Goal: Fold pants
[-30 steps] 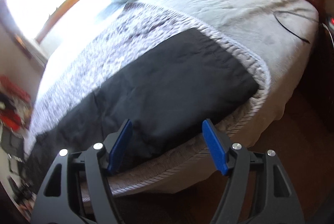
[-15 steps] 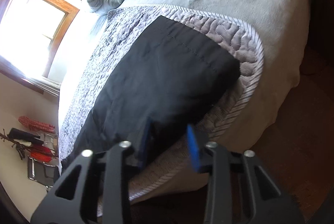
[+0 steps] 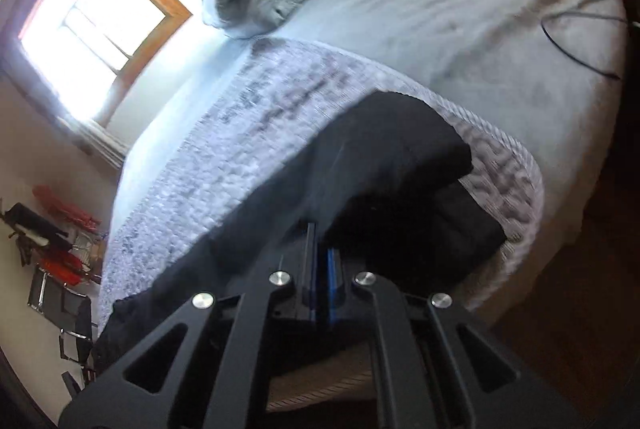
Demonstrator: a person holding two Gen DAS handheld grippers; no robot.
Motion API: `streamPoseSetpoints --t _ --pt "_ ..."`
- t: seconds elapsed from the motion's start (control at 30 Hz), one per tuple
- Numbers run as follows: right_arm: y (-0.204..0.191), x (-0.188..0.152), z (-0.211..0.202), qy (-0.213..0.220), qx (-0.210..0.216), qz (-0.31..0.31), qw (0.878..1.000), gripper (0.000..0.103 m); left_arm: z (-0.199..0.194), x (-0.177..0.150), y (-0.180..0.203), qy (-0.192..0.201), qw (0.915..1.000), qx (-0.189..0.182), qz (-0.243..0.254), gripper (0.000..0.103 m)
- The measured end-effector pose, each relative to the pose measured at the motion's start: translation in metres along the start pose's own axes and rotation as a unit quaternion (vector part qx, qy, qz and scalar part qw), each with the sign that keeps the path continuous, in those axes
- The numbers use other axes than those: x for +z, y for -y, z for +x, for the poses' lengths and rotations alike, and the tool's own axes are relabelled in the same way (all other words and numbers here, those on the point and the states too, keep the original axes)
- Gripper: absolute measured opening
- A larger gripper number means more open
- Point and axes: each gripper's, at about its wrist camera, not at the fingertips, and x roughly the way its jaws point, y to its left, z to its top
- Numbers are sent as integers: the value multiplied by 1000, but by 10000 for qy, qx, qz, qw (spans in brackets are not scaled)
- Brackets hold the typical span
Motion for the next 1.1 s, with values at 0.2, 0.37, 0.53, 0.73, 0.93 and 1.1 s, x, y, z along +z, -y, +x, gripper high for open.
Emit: streamPoseSetpoints --t 0.2,0.37,0.53,0.73,0.93,1.1 --pt "37 -27 14 -285 -383 412 9980 50 -8 1 -5 -107 9999 -86 -44 75" --pt "26 -33 -4 -186 -242 376 9988 50 -31 -7 -17 -12 9998 -99 -180 88" --pt "14 -41 -7 -248 71 442 9987 50 -34 -14 -40 -63 9948 -687 -756 90" --pt "-10 -51 4 -403 22 240 9989 50 -9 -9 -52 -253 9873 -1064 -1149 90" --pt "-26 -51 5 -430 58 104 9990 51 6 -8 -54 -344 9863 -1043 -1234 91" --pt "-33 -52 5 -426 20 -43 9991 51 -1 -5 -59 -51 9804 -1418 -1367 83"
